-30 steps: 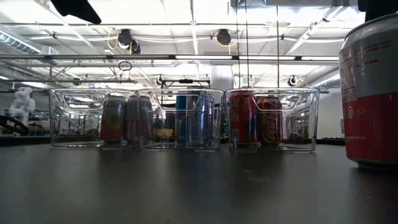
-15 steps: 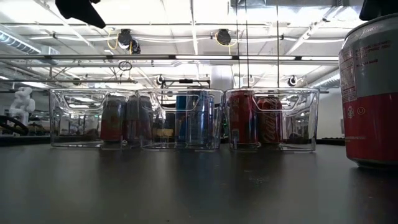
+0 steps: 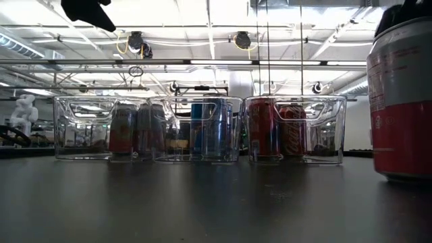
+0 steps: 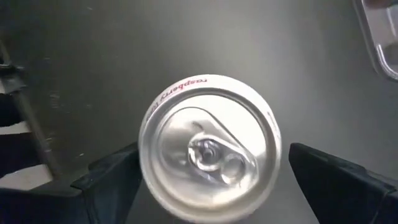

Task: Sort soda cans
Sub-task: Put the pink soda into the left transparent bin

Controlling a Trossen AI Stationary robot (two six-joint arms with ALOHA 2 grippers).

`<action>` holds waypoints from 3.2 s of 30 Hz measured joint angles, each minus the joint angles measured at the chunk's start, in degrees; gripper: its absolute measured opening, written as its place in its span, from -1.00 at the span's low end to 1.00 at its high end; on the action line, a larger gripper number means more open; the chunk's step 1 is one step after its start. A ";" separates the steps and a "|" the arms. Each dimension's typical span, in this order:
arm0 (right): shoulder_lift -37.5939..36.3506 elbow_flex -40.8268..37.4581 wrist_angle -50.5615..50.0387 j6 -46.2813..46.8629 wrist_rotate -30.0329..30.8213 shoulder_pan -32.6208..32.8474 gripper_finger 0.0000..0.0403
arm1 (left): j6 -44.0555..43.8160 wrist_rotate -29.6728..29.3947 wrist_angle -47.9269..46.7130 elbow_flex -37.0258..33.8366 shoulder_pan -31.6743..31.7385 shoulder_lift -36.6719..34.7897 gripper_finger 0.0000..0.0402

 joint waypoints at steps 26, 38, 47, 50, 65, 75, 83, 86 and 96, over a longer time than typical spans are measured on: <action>2.65 -0.09 11.74 -14.77 0.52 -11.51 0.41 | -0.07 1.45 -0.86 0.00 0.00 -0.01 0.67; 5.75 4.28 17.20 -24.83 0.11 -19.69 0.41 | -4.66 6.06 -9.53 0.00 0.00 0.01 0.67; 17.70 21.65 9.19 -34.03 -1.92 -23.62 0.42 | -4.63 6.27 -11.08 0.00 0.00 -0.01 0.67; 21.94 28.95 8.12 -36.89 -2.85 -24.87 0.42 | -4.63 6.27 -11.10 0.00 0.00 -0.01 0.67; 43.40 61.52 -6.26 -40.53 -6.42 -27.96 0.42 | -6.12 16.22 -18.79 0.00 -0.19 -0.01 0.67; 43.55 61.42 -7.14 -37.10 -7.65 -27.98 0.53 | -5.67 16.70 -20.09 0.00 -0.17 -0.01 0.67; 43.53 61.42 -7.10 -37.05 -7.88 -27.96 0.73 | -5.60 16.68 -20.09 0.00 -0.17 -0.01 0.67; 43.53 61.87 -6.96 -37.00 -7.84 -28.02 0.74 | -5.60 16.68 -20.09 0.00 -0.17 0.01 0.67; 40.95 61.96 -6.67 -33.70 -7.32 -28.05 0.75 | -5.91 15.85 -19.87 0.00 -0.17 0.00 0.67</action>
